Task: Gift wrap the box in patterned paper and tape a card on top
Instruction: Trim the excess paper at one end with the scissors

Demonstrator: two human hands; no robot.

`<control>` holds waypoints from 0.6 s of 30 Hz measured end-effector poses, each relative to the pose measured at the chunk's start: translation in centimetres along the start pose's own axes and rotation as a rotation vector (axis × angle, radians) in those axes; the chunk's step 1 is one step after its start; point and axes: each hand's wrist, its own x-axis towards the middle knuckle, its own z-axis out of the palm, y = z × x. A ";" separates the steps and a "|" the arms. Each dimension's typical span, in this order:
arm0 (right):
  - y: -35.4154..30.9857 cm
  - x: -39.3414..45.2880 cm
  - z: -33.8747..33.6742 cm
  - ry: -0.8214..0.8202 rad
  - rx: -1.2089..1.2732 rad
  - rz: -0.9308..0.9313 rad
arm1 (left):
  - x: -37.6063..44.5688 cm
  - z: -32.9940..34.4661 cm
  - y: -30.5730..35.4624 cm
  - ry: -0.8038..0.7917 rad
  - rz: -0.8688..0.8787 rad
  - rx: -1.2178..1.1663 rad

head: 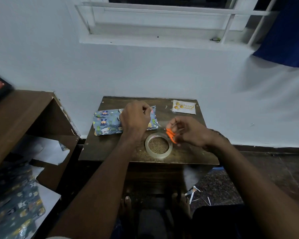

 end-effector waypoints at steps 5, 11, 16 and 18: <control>-1.2 1.2 2.5 -0.082 -0.071 0.008 | 0.0 -0.4 -0.5 -0.033 0.006 -0.020; -0.5 1.0 0.5 -0.026 -0.436 0.031 | -0.3 -0.4 -1.2 -0.054 0.055 -0.021; -0.1 0.8 -1.6 0.101 -0.584 0.093 | -0.4 -0.4 -1.4 -0.052 0.070 -0.025; 0.1 0.8 -2.0 0.147 -0.582 0.102 | -0.4 -0.5 -1.4 -0.047 0.073 -0.027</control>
